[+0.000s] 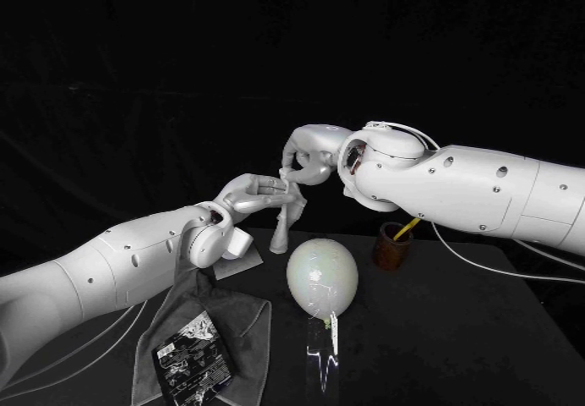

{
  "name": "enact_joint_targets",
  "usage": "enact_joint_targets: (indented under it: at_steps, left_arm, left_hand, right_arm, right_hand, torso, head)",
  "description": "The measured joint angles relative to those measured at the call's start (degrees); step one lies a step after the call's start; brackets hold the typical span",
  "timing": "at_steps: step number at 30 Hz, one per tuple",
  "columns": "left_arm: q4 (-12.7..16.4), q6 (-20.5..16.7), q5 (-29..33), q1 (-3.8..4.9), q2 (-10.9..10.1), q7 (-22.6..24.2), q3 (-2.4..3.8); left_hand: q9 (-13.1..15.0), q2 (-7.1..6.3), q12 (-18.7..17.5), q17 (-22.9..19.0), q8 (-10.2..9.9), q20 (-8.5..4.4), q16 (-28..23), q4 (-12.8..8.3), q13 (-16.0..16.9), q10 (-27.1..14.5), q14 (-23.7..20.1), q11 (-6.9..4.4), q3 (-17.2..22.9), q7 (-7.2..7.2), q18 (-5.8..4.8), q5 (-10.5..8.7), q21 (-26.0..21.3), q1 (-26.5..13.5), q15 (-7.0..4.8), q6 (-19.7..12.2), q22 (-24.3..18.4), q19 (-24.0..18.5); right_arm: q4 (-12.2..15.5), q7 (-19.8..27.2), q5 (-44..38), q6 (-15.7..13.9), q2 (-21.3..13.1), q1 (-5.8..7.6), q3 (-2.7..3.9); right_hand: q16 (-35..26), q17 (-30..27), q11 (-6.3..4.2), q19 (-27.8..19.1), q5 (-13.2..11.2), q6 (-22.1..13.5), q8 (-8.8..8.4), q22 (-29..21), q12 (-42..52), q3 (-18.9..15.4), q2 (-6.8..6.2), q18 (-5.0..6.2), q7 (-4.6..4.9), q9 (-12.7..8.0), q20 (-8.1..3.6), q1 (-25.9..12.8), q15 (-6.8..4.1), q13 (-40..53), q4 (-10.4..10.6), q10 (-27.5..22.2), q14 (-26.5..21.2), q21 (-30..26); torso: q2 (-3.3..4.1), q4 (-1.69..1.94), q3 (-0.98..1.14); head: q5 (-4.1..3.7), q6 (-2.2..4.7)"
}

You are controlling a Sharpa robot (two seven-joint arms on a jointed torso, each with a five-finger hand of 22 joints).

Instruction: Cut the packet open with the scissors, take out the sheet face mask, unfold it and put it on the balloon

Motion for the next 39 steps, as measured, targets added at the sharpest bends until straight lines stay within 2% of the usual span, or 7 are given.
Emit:
enact_joint_targets:
  at_steps: [4,9,29,35,39]
  left_arm:
    - [0.2,0.2,0.0,0.00,-0.1,0.0,0.01]
    - [0.4,0.1,0.3,0.00,-0.3,0.2,0.01]
    - [0.6,-0.1,3.2,0.00,-0.7,0.7,0.01]
    - [0.5,-0.5,4.0,0.00,-0.7,0.7,0.01]
    - [0.4,-0.9,4.7,0.00,-0.6,0.9,0.01]
  left_hand:
    - [0.2,0.00,0.0,0.0,0.3,0.00,-0.2,-0.2,-0.1,0.5,0.1,0.50,0.2,0.05,0.00,0.00,-0.2,0.0,0.11,1.6,-0.1,0.0]
    - [0.2,0.00,0.0,0.0,0.6,0.00,-0.5,-0.4,-0.1,0.7,0.4,0.32,0.9,0.42,0.00,0.00,-0.2,0.0,-0.01,2.4,-0.2,0.0]
    - [0.1,0.27,0.0,-0.1,0.6,0.00,-1.1,-0.9,-0.2,0.7,0.4,0.32,1.7,0.54,0.00,0.01,-0.4,0.3,-0.01,2.9,-0.4,0.0]
    - [-0.3,0.58,-0.3,-0.2,0.3,0.00,-2.0,-1.0,-0.2,0.7,-0.4,0.36,2.2,0.54,0.00,0.01,-0.7,0.0,0.33,2.9,-0.6,0.0]
    - [-0.5,0.58,-0.7,-0.4,-0.2,0.00,-2.7,-1.0,-0.2,-0.1,-1.5,1.14,2.6,0.08,0.00,0.02,-0.7,0.0,0.63,2.5,-0.6,0.0]
  right_arm:
    - [-0.4,0.0,0.0,0.0,0.1,0.00,-0.01]
    - [-0.8,0.0,0.0,0.0,0.1,0.00,-0.03]
    - [-1.7,0.0,0.0,0.4,0.3,0.00,-0.12]
    - [-1.6,0.0,0.1,0.6,0.3,0.00,-0.15]
    - [-1.6,0.0,0.2,0.7,0.3,0.00,-0.18]
  right_hand:
    - [-0.1,0.0,0.00,0.0,0.0,0.0,0.00,0.0,0.0,0.0,-0.15,0.00,-0.04,0.0,0.00,-0.1,0.00,0.0,0.0,0.0,0.0,0.0]
    - [-0.1,0.0,0.01,0.0,0.0,0.1,-0.02,0.0,0.0,0.0,-0.22,0.00,-0.06,0.0,0.00,-0.2,0.00,0.0,0.0,0.0,0.0,0.0]
    - [0.1,0.0,-0.13,0.0,0.0,0.0,0.06,0.0,-0.1,0.0,-0.19,0.00,-0.10,0.0,0.01,-0.2,0.00,0.0,0.0,0.1,0.0,0.0]
    - [0.0,0.0,-0.13,0.0,0.1,0.0,0.06,0.0,-0.1,0.0,-0.19,0.00,-0.09,0.0,0.01,-0.2,0.00,0.0,0.0,0.1,0.0,0.0]
    - [0.0,0.0,-0.13,0.0,0.1,0.0,0.05,0.0,-0.1,-0.1,-0.19,0.00,-0.08,0.0,0.01,-0.2,0.00,0.0,0.1,0.1,0.0,0.0]
  torso:
    - [0.00,-0.01,0.01]
    - [0.00,-0.01,0.01]
    - [0.01,0.02,-0.01]
    - [0.01,0.01,0.00]
    - [0.01,-0.01,0.01]
  head:
    - [0.01,-0.01]
    - [-0.02,-0.03]
    - [0.07,-0.02]
    - [0.12,0.05]
    - [0.12,0.09]
